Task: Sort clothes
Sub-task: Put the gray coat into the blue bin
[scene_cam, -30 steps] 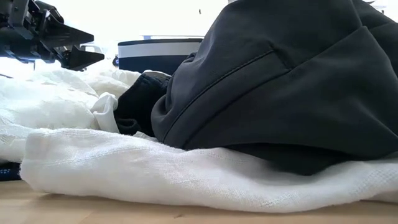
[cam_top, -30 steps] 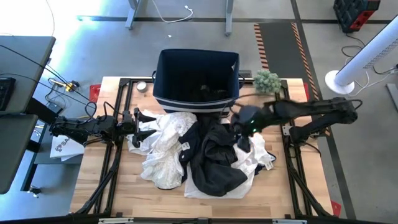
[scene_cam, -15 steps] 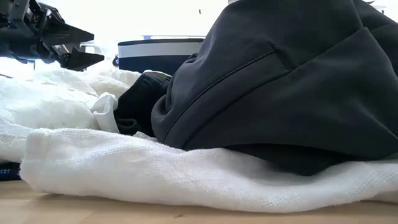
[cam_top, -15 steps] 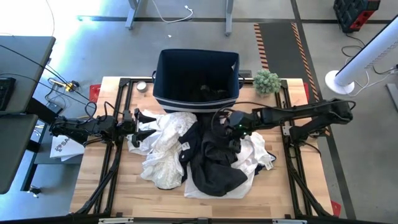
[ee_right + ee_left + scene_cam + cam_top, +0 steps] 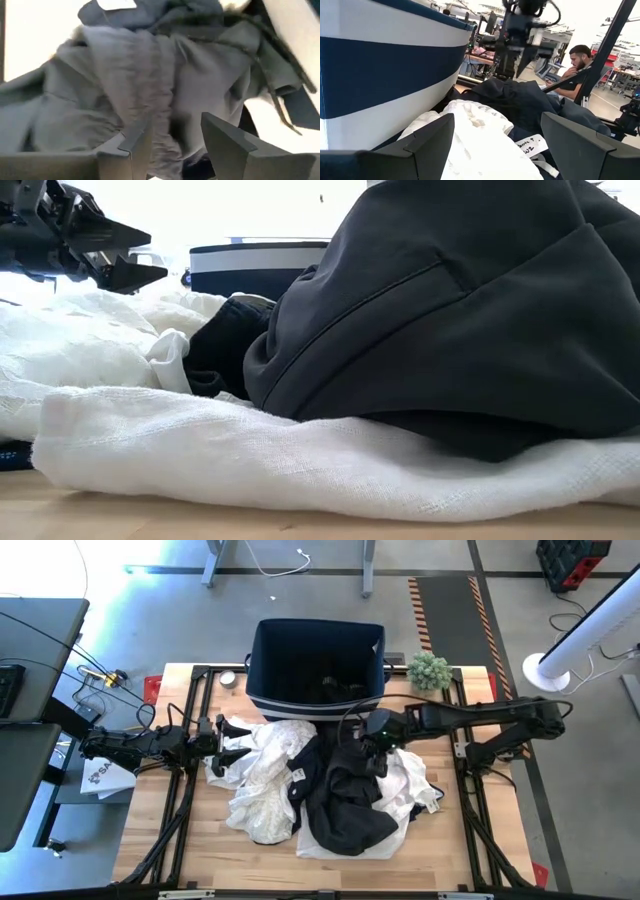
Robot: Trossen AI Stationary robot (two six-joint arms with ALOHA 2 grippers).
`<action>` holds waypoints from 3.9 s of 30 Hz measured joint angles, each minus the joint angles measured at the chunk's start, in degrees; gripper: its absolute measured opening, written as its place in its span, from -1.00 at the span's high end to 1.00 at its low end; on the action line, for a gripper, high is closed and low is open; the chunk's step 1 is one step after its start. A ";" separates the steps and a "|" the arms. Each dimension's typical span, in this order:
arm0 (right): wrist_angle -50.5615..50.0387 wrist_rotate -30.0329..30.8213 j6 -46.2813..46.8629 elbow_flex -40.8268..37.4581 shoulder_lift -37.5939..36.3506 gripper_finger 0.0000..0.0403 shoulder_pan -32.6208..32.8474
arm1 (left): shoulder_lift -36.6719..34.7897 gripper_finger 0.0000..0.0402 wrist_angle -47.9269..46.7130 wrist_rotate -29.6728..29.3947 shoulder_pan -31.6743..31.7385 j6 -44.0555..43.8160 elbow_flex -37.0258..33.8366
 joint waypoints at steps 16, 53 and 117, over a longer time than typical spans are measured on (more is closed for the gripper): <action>9.62 -13.19 2.17 -6.24 11.01 0.86 -0.59 | 0.02 -0.47 0.02 -0.02 0.00 -0.01 0.00; 56.98 -4.66 8.29 62.20 18.14 0.99 -29.86 | 0.02 -0.47 0.00 -0.05 0.02 0.03 0.02; -48.00 -7.88 -5.43 68.18 38.08 0.54 -30.52 | 0.00 -0.47 0.00 -0.02 0.01 -0.05 0.02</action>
